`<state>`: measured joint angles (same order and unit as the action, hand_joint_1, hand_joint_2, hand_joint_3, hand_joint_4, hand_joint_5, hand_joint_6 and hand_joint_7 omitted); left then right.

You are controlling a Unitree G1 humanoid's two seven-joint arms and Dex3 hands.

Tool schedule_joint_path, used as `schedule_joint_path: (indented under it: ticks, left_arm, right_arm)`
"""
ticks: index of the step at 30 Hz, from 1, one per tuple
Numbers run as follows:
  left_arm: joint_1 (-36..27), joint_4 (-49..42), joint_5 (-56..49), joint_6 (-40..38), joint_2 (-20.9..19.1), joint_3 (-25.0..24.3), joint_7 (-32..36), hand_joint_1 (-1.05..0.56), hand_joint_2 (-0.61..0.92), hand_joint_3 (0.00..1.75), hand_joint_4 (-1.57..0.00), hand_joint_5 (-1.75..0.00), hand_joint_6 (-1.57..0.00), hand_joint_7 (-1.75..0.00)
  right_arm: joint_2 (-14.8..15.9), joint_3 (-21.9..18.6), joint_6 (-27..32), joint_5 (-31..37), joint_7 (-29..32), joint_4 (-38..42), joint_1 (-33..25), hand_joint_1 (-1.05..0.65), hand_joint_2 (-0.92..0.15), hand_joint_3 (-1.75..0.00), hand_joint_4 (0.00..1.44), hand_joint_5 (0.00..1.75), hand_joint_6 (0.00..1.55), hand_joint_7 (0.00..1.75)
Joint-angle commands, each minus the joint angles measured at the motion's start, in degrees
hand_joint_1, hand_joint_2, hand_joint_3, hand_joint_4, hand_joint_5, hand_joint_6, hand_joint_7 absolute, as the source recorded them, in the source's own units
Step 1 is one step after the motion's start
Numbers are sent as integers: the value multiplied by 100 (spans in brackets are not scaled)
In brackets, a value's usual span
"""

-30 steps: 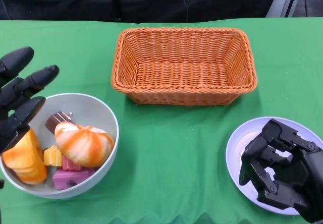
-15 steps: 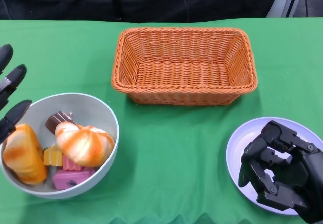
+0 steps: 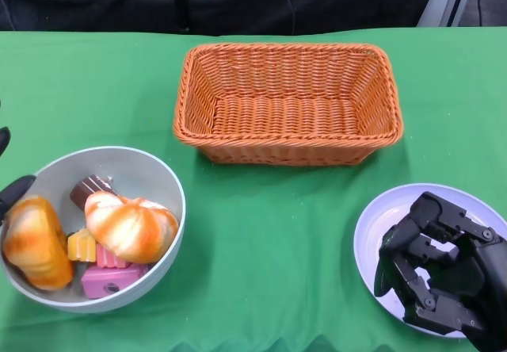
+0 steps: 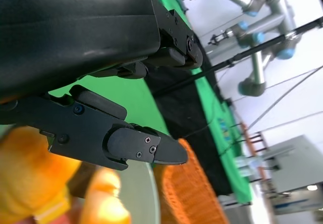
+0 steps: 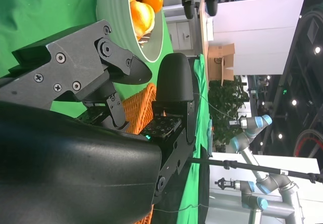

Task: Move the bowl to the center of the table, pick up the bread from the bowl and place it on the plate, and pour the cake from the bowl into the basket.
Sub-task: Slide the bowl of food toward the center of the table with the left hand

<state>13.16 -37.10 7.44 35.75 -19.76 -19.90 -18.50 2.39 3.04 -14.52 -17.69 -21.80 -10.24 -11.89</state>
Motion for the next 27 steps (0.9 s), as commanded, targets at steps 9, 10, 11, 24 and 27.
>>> schedule_joint_path:
  ticks: [9,10,11,24,27]
  left_arm:
    - [166,-768,-1088,46,-450,558,891,-63,92,19,-18,0,-26,0]
    - [178,-814,-1075,66,-439,584,891,-63,92,19,-18,0,-25,0]
    - [188,-861,-1055,90,-427,608,893,-61,92,19,-16,0,-25,0]
    - [302,-1191,-1044,18,-417,912,854,-62,92,21,-14,0,-24,0]
    - [299,-1177,-998,-17,-404,966,770,-63,92,22,-14,0,-22,0]
  right_arm:
    - [13,-36,-60,-29,-52,-54,-109,-5,-65,-96,71,174,62,137]
    - [19,-36,-48,-28,-51,-64,-112,-5,-65,-96,71,174,62,137]
    - [18,-34,-42,-33,-52,-71,-117,-5,-65,-96,71,174,62,137]
    - [-2,-43,-78,-26,-45,-21,-111,-5,-64,-97,72,174,63,138]
    - [20,-46,-46,-45,-67,-32,-112,-5,-64,-98,72,174,63,138]
